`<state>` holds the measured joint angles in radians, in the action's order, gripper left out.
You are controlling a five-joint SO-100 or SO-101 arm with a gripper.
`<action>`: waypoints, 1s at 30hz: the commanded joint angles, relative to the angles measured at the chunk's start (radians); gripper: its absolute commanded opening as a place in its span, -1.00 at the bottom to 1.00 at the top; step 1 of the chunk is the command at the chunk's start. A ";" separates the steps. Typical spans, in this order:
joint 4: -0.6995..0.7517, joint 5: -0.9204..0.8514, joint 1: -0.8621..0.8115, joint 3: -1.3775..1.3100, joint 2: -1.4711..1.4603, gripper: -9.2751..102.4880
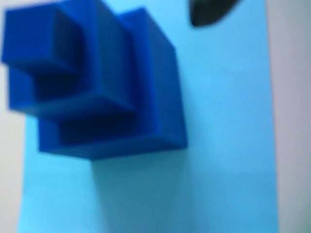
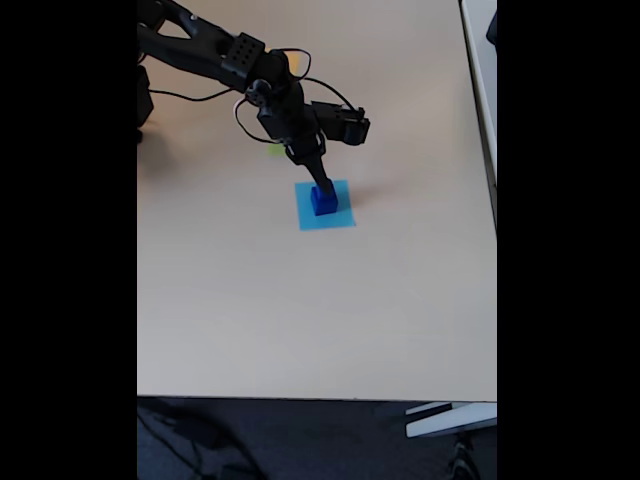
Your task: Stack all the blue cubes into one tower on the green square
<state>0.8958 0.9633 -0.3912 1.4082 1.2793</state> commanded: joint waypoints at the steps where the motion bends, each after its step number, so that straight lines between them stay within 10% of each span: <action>1: 0.008 -0.005 -0.011 -0.061 0.011 -0.35; 30: 0.008 0.008 -0.014 -0.067 -0.008 -0.45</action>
<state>0.8958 0.9633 -0.3973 1.4005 1.2594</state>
